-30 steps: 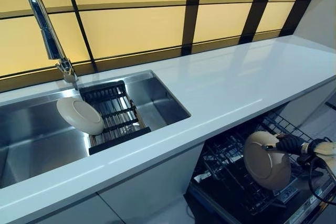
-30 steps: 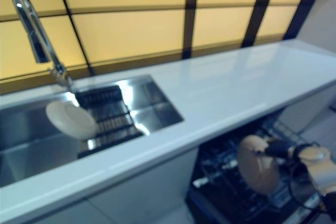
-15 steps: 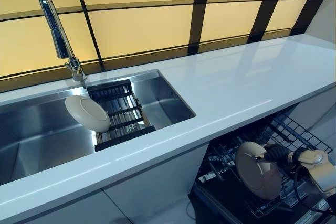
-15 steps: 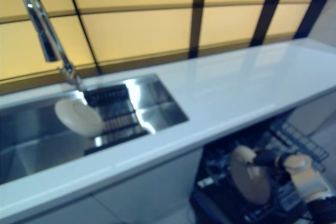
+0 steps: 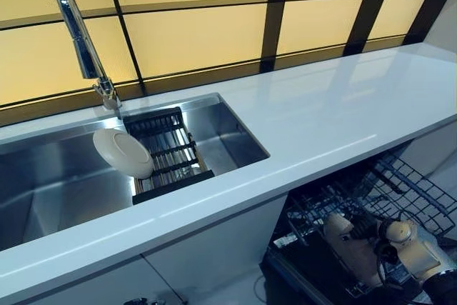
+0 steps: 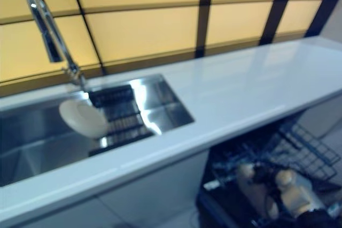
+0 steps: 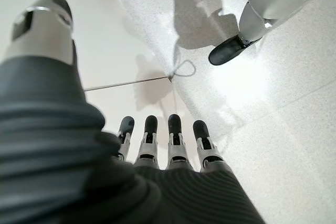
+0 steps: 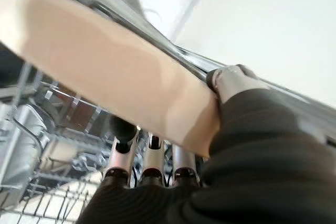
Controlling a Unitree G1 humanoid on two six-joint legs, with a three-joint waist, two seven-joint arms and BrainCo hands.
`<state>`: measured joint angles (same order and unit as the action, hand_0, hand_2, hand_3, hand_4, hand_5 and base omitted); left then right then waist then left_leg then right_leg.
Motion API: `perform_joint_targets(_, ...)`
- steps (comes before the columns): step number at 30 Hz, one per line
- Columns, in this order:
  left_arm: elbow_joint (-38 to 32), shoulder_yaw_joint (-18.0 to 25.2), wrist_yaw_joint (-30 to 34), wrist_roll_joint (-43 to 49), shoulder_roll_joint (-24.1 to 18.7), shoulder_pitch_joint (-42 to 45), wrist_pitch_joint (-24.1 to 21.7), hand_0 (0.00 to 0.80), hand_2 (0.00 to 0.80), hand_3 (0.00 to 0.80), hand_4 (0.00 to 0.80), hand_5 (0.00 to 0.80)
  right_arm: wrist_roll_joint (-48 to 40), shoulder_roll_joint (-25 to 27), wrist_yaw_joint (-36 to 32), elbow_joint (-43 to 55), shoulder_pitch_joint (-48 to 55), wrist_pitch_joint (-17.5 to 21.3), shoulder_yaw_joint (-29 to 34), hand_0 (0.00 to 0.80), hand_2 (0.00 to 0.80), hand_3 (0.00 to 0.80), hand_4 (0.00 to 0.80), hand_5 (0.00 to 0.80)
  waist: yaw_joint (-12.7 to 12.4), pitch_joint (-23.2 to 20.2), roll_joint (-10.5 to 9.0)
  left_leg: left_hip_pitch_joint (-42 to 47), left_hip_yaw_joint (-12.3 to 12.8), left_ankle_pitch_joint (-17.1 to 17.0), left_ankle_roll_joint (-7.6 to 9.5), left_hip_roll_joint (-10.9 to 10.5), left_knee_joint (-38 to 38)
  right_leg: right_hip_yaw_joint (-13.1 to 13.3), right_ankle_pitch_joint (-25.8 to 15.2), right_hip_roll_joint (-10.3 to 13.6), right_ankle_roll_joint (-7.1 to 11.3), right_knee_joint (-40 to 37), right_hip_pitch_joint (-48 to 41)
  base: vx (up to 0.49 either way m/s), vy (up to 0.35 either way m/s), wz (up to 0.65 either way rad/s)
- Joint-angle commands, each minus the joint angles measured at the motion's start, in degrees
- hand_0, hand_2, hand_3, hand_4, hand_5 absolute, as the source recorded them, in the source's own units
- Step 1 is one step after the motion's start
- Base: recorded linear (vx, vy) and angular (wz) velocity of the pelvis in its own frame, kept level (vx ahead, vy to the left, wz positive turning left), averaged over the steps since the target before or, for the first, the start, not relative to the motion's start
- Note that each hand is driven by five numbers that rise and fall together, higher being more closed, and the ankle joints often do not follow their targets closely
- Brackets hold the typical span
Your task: Take plates into dishwasher
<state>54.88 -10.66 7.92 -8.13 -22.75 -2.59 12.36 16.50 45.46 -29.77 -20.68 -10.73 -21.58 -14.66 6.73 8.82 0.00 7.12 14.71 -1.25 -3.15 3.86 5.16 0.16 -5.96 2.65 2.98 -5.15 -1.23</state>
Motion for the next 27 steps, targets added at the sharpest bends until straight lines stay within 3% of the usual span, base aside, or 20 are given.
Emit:
perform_joint_targets(1,0.24,-1.97,-0.39,0.72,-2.13,-2.65,0.17,0.000,0.000,0.000,0.000,0.000,2.62,-1.94,3.67,-2.78,-2.45,1.68,-2.47,0.800,0.800,0.800,0.800,0.800,-1.99,-0.02,-2.93,-0.05,-3.51,1.25,1.40,-0.72,-0.75,-1.94,-1.21,4.76,6.28,0.86,0.08,-0.005,-0.006,0.12)
perform_joint_targets(9,0.59,-3.71,-0.98,1.12,-1.12,-3.95,0.14,0.000,0.000,0.000,0.000,0.000,2.86,-5.30,8.86,-13.12,-5.99,0.93,-5.70,0.800,0.800,0.800,0.800,0.800,-3.26,0.09,-2.55,-0.48,-4.23,1.29,1.37,-0.87,-0.89,-2.37,-1.15,5.09,6.21,0.77,0.12,0.001,-0.004,0.06)
perform_joint_targets(15,1.69,-4.41,-1.56,1.08,-0.47,-4.75,-0.01,0.000,0.000,0.000,0.000,0.000,1.31,-6.39,8.85,-18.39,-9.15,0.75,-6.68,0.800,0.800,0.800,0.800,0.800,-3.86,0.08,-2.22,-0.53,-4.56,1.26,1.30,-0.81,-0.96,-2.48,-1.04,5.25,6.04,0.74,0.01,0.011,-0.001,0.06)
perform_joint_targets(16,1.82,-4.39,-1.66,1.11,-0.42,-5.02,0.16,0.000,0.000,0.000,0.000,0.000,0.71,-6.35,9.19,-18.54,-9.52,0.36,-6.55,0.690,0.690,0.690,0.690,0.690,-3.85,0.17,-2.20,-0.55,-4.61,1.25,1.27,-0.83,-0.94,-2.46,-1.07,5.26,6.02,0.77,0.04,-0.001,0.005,0.12)
perform_joint_targets(17,1.86,-4.32,-1.71,1.17,-0.39,-4.99,0.15,0.000,0.000,0.000,0.000,0.000,0.72,-6.34,9.41,-18.34,-9.57,0.17,-6.43,0.292,0.292,0.292,0.292,0.292,-3.83,0.18,-2.19,-0.56,-4.64,1.25,1.26,-0.85,-0.93,-2.42,-1.07,5.26,6.02,0.76,0.05,-0.002,0.006,0.13)
perform_joint_targets(18,1.95,-4.24,-1.91,1.28,-0.23,-4.85,0.06,0.000,0.000,0.000,0.000,0.000,0.28,-6.33,9.08,-17.81,-9.44,-0.38,-6.14,0.000,0.000,0.000,0.000,0.000,-3.75,0.15,-2.20,-0.55,-4.68,1.29,1.25,-0.88,-0.91,-2.33,-1.04,5.24,6.03,0.78,0.06,0.002,0.005,0.08)
perform_joint_targets(27,1.81,-2.73,-2.16,2.04,0.07,-3.72,0.40,0.000,0.000,0.000,0.000,0.000,-0.73,-3.15,5.17,-8.77,-7.41,-3.81,-2.51,0.000,0.000,0.000,0.000,0.000,-2.39,-0.44,-2.84,-0.04,-4.24,1.30,1.16,-0.65,-0.58,-1.70,-1.03,4.92,6.00,0.82,0.09,0.001,0.001,0.00)
